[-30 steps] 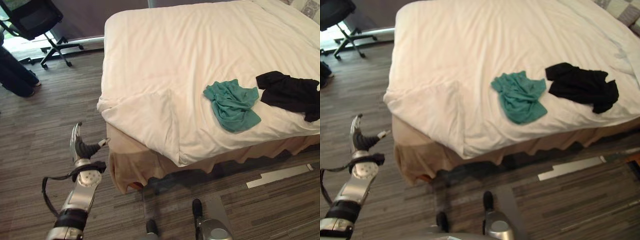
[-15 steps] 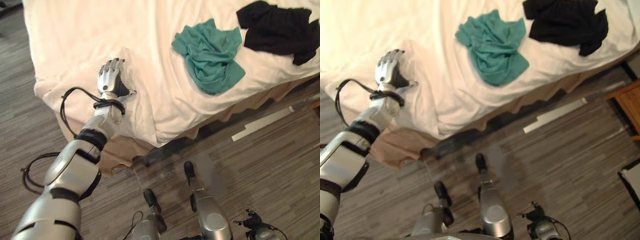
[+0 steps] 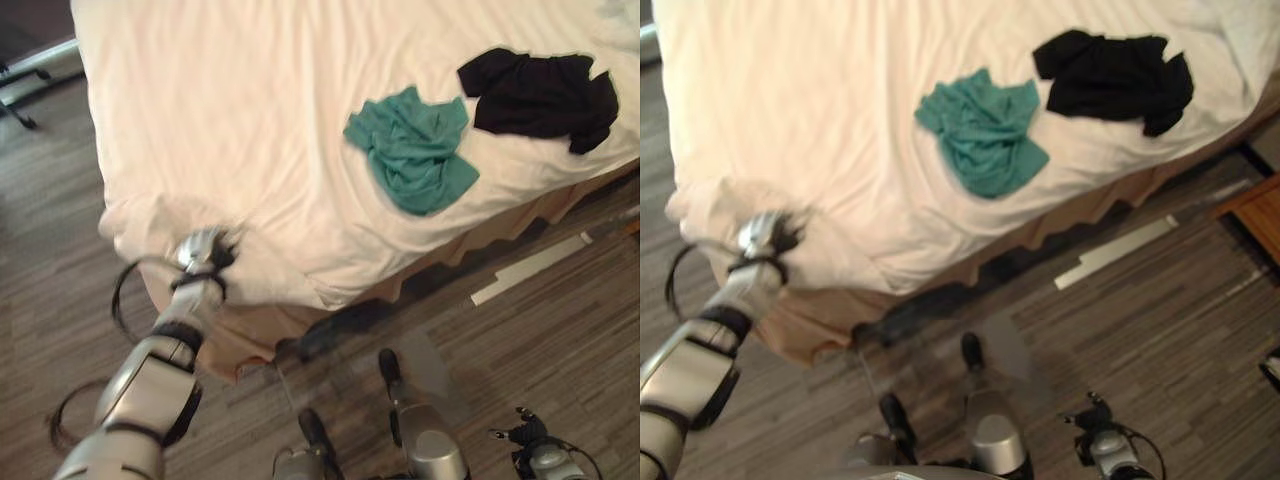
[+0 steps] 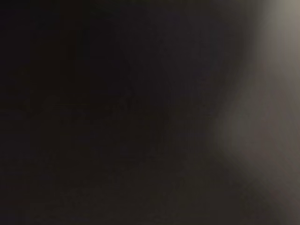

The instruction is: Tidy up the quilt and then pick up the clothes from the bed and put them into the laundry hamper.

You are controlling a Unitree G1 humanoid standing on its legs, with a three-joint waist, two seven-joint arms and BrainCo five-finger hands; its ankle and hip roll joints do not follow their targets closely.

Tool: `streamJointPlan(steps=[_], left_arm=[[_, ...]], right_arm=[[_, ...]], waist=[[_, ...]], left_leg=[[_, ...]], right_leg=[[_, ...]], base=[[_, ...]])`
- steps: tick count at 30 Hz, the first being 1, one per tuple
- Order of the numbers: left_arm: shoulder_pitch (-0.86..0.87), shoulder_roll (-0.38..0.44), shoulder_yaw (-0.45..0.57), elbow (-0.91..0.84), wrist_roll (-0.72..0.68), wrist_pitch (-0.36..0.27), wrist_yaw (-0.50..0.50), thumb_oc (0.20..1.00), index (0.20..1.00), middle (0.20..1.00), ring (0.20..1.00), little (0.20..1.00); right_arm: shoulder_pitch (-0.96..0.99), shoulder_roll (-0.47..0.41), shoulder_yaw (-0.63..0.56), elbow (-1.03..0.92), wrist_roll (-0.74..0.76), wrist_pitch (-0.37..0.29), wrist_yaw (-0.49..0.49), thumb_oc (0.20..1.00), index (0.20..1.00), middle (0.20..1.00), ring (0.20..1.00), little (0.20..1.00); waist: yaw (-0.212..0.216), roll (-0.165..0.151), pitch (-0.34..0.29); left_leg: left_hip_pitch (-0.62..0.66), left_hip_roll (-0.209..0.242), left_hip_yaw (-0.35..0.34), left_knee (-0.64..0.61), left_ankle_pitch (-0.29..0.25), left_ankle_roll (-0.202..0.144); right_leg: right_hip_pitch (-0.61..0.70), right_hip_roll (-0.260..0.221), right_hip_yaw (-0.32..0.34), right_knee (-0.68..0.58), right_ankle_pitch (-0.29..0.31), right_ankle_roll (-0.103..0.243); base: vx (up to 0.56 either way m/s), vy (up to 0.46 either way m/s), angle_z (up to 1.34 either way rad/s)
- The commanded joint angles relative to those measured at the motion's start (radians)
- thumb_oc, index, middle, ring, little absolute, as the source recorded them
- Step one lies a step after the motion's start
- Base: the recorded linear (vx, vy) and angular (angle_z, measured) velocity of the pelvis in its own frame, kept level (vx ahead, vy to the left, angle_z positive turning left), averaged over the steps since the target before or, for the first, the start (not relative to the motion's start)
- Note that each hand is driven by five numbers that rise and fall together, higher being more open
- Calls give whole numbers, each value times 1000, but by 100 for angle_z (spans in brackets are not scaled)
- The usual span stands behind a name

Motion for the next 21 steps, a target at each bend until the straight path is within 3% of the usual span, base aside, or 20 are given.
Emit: streamJointPlan(steps=[1, 2, 3, 6, 8, 9, 10, 12, 13, 16, 20, 21], left_arm=[[136, 131, 56, 147, -78, 59, -20, 1000, 1000, 1000, 1000, 1000], [258, 123, 166, 164, -123, 56, -15, 1000, 1000, 1000, 1000, 1000], [308, 109, 210, 170, -145, 53, -10, 1000, 1000, 1000, 1000, 1000], [414, 44, 282, 168, -219, 54, -2, 1000, 1000, 1000, 1000, 1000], [460, -21, 277, 161, -247, 52, 2, 1000, 1000, 1000, 1000, 1000], [475, -67, 249, 156, -263, 47, 2, 1000, 1000, 1000, 1000, 1000], [475, -68, 251, 156, -263, 47, 2, 1000, 1000, 1000, 1000, 1000], [439, -134, 141, 144, -284, 35, 6, 1000, 1000, 1000, 1000, 1000], [437, -137, 143, 145, -285, 34, 7, 1000, 1000, 1000, 1000, 1000], [346, -170, 11, 123, -312, 11, 12, 1000, 1000, 1000, 1000, 1000], [207, -226, -145, 82, -329, -7, 45, 1000, 1000, 1000, 1000, 1000], [206, -227, -145, 82, -329, -8, 45, 1000, 1000, 1000, 1000, 1000]], right_arm=[[-35, -63, -41, -88, -37, -33, 2, 1000, 1000, 1000, 1000, 1000], [-41, -117, -62, -245, -52, -55, 10, 316, 316, 316, 316, 316], [-54, -136, -68, -310, -62, -64, 10, 200, 200, 200, 200, 200], [-150, -173, -62, -443, -59, -82, 5, 200, 200, 200, 200, 200], [-285, -187, -16, -482, -57, -78, -3, 200, 200, 200, 200, 200], [-450, -185, 63, -474, -56, -69, -14, 200, 200, 200, 200, 200], [-454, -185, 65, -472, -55, -70, -15, 200, 200, 200, 200, 200], [-789, -158, 218, -367, -27, -50, -38, 200, 200, 200, 200, 200], [-797, -158, 223, -361, -26, -53, -39, 200, 200, 200, 200, 200], [-1096, -91, 336, -122, 47, -41, -62, 200, 200, 200, 200, 200], [-1262, 41, 407, 90, 58, -19, -84, 200, 200, 200, 200, 200], [-1264, 41, 408, 92, 58, -20, -85, 200, 200, 200, 200, 200]], waist=[[73, -34, -7], [95, -38, -16], [107, -40, -20], [147, -45, -20], [182, -48, -12], [212, -53, -1], [211, -53, -2], [260, -65, 34], [257, -64, 36], [295, -64, 78], [345, -42, 121], [344, -41, 121]], left_leg=[[11, -12, -19, 2, -38, 6], [25, -12, -24, 2, -43, 6], [29, -12, -25, 2, -44, 7], [29, -10, -40, 2, -44, 10], [22, -9, -54, 2, -45, 13], [5, -7, -67, 2, -38, 15], [1, -7, -67, 2, -36, 15], [-56, -3, -93, 4, -15, 14], [-58, -3, -93, 4, -15, 14], [-121, 1, -122, 10, 7, 10], [-207, 6, -165, 13, 38, -1], [-209, 6, -166, 14, 38, -1]], right_leg=[[-23, -118, 15, 107, -180, 182], [-2, -122, 6, 103, -183, 183], [6, -123, 2, 101, -185, 183], [15, -126, -14, 102, -190, 181], [17, -128, -28, 100, -194, 179], [9, -130, -38, 100, -193, 175], [6, -130, -38, 99, -190, 174], [-31, -129, -48, 106, -185, 167], [-33, -129, -48, 107, -185, 167], [-83, -126, -62, 126, -183, 161], [-141, -133, -100, 157, -187, 160], [-143, -133, -102, 158, -187, 160]], base=[[71, 33, 10], [66, 28, 12], [96, 47, 11], [27, 15, 20], [-22, 11, 43], [-34, -2, 43], [-59, 3, 36], [-121, -5, 58], [-131, -8, 39], [-111, 3, 43], [-74, -7, 18], [-79, -14, 75]])
